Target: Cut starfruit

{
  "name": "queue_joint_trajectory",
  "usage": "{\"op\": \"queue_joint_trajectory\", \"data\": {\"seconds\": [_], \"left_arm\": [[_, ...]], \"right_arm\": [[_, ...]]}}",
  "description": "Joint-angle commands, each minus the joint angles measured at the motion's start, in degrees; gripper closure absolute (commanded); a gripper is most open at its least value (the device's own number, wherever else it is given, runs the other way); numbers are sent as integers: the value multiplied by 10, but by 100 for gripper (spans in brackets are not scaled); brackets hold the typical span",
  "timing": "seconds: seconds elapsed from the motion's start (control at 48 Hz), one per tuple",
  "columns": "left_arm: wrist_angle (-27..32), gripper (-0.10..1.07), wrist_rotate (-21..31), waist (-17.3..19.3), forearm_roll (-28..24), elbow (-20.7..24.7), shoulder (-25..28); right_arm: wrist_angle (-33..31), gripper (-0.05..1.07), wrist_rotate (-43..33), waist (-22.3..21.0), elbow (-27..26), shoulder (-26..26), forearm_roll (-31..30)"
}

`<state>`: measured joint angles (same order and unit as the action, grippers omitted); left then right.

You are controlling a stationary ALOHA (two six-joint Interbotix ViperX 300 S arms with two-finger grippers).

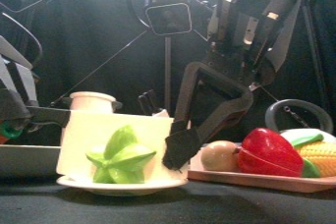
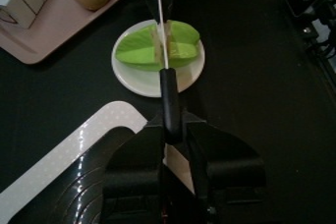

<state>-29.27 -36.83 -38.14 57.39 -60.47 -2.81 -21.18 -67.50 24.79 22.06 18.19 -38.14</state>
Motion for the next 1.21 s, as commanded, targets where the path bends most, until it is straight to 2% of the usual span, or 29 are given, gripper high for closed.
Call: {"op": "queue_joint_trajectory", "data": {"seconds": [0.0,0.146,0.333,0.583,0.812,0.958,1.188], "left_arm": [[4,60,0,-5,2,-3,-2],[3,60,0,-5,3,-3,1],[4,60,-3,-5,-1,4,-25],[0,60,-4,-5,-16,2,-86],[-2,60,-4,14,-28,-8,-141],[-2,60,-4,32,-28,-9,-157],[-2,60,-5,38,-28,-10,-160]], "right_arm": [[-2,73,-1,6,5,-4,10],[-2,73,2,6,7,-7,10],[-9,73,4,6,10,-33,5],[-40,73,4,6,11,-65,-30],[-45,70,-2,-3,4,-88,-52],[-37,62,-3,-10,4,-91,-51],[-33,33,-2,-10,3,-86,-41]]}}
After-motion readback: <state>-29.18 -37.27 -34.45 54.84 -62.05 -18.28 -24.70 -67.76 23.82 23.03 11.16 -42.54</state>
